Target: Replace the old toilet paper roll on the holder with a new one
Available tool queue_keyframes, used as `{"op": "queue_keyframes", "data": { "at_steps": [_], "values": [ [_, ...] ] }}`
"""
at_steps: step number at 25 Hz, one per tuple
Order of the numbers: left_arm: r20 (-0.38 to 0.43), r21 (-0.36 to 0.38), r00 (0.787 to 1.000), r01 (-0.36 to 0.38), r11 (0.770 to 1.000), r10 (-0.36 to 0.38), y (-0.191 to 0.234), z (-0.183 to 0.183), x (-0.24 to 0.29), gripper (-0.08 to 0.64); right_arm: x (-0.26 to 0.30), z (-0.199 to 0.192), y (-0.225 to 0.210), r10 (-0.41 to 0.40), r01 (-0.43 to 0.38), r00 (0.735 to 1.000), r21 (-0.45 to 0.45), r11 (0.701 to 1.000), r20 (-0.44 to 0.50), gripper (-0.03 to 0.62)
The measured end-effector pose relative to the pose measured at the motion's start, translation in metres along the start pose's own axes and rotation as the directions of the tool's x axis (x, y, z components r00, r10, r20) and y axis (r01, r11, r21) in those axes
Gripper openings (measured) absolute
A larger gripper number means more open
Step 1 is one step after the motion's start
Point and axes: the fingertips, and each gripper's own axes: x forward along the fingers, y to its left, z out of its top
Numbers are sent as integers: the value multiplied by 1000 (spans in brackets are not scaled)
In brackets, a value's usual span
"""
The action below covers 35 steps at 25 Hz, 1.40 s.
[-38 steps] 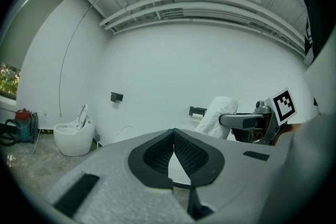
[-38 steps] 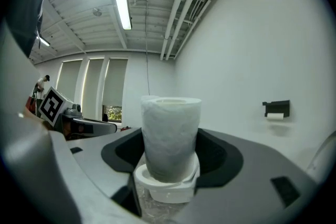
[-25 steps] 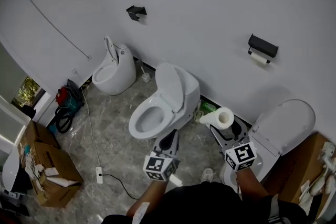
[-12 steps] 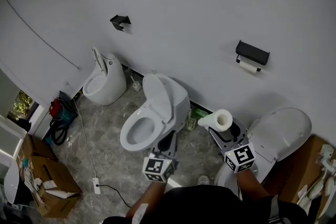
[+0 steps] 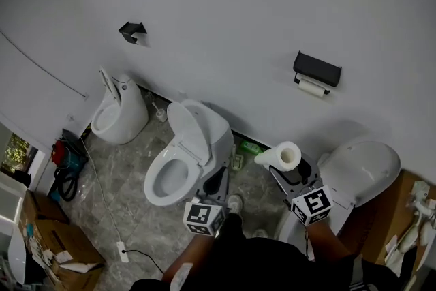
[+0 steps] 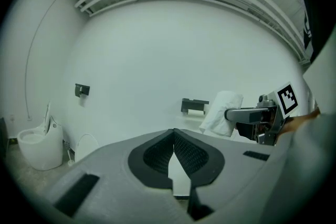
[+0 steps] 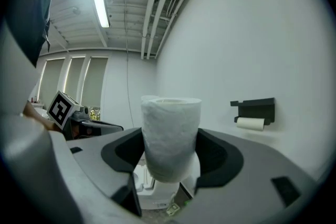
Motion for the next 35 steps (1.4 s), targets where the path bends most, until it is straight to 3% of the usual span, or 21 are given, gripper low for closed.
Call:
{"op": "queue_keyframes", "data": {
  "at_steps": [6, 12, 24, 35],
  "values": [
    [-2, 30, 994, 112, 993, -112, 12, 19, 69, 5, 32, 13, -38, -75, 75, 997, 15, 997, 9, 291],
    [-29, 45, 966, 260, 965, -259, 14, 27, 130, 5, 61, 17, -70, -185, 185, 983, 27, 982, -10, 291],
    [-66, 74, 882, 470, 880, -466, 21, 30, 204, 5, 78, 17, -105, -410, 410, 912, 45, 911, -18, 291],
    [-110, 142, 793, 609, 780, -599, -24, 30, 243, 5, 48, 13, -149, -537, 537, 843, 88, 839, -24, 291]
  ]
}}
